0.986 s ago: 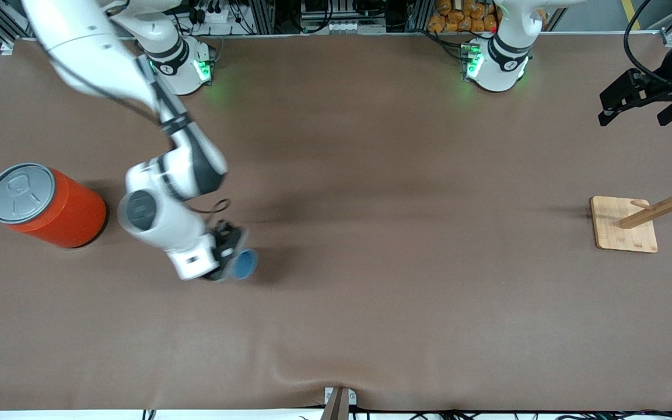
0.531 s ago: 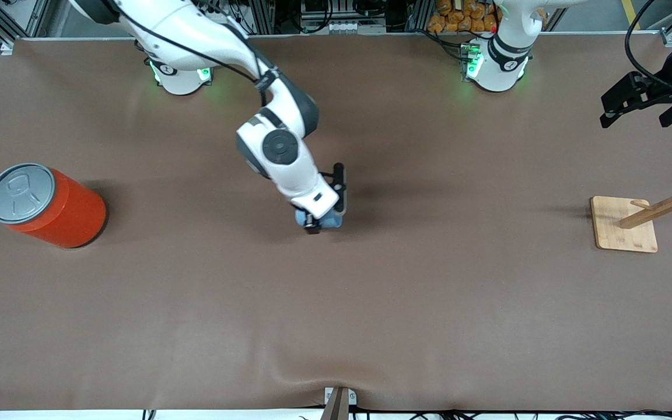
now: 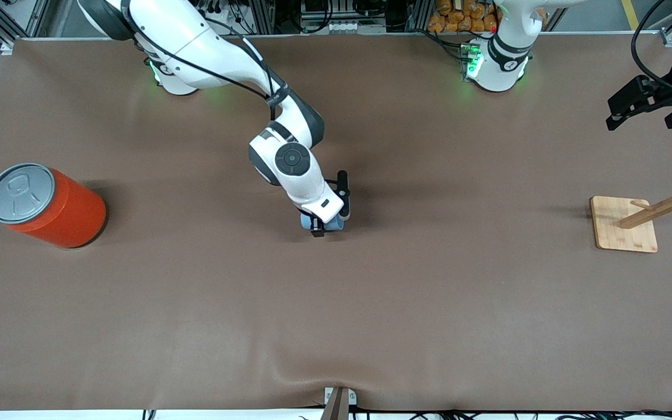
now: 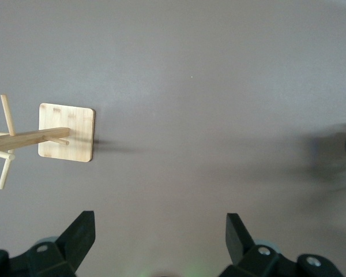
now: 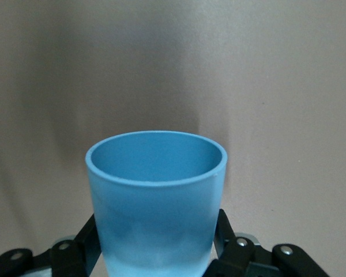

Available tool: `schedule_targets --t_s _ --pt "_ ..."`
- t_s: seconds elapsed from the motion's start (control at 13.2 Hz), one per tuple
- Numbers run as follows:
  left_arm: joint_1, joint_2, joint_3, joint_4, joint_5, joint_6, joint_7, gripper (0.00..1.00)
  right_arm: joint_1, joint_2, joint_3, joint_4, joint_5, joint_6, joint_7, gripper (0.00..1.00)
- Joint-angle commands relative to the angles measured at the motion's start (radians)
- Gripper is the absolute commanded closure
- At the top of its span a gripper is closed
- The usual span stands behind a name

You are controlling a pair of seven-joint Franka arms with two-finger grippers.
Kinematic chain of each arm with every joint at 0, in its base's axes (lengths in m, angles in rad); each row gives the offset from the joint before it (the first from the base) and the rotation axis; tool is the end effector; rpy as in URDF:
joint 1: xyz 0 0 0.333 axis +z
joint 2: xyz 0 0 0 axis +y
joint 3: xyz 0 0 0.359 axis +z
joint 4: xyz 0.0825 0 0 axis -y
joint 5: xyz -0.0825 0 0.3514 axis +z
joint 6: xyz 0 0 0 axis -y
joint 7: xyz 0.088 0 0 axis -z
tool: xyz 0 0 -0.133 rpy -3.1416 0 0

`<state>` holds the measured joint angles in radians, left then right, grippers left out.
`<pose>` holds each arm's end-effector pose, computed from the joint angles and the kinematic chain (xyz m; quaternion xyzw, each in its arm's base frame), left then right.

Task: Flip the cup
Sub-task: 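Set the cup down and open the right gripper while the left gripper approaches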

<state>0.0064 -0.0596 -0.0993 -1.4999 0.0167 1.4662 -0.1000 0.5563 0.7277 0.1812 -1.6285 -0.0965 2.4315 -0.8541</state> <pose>0.4881 -0.0451 0.6930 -0.9998 -0.0046 -0.0138 0.0100 0.5372 0.4580 0.2364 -0.6916 -0.7205 -0.0458 0.0234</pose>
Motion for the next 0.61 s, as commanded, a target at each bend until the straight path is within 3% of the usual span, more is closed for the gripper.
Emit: schedule_targets --t_s 0.0,0.3,0.53 --pt "-0.002 0.023 -0.011 0.018 0.016 -0.018 0.023 0.00 -0.013 0.018 0.009 0.021 -0.017 0.024 -0.019 0.00" --pt "-0.017 0.055 -0.025 0.017 0.005 -0.018 0.022 0.00 -0.010 -0.002 0.014 0.024 -0.002 0.009 0.022 0.00" --pt "-0.032 0.096 -0.098 0.010 -0.003 -0.018 0.000 0.00 0.002 -0.063 0.024 0.028 -0.002 -0.090 0.214 0.00"
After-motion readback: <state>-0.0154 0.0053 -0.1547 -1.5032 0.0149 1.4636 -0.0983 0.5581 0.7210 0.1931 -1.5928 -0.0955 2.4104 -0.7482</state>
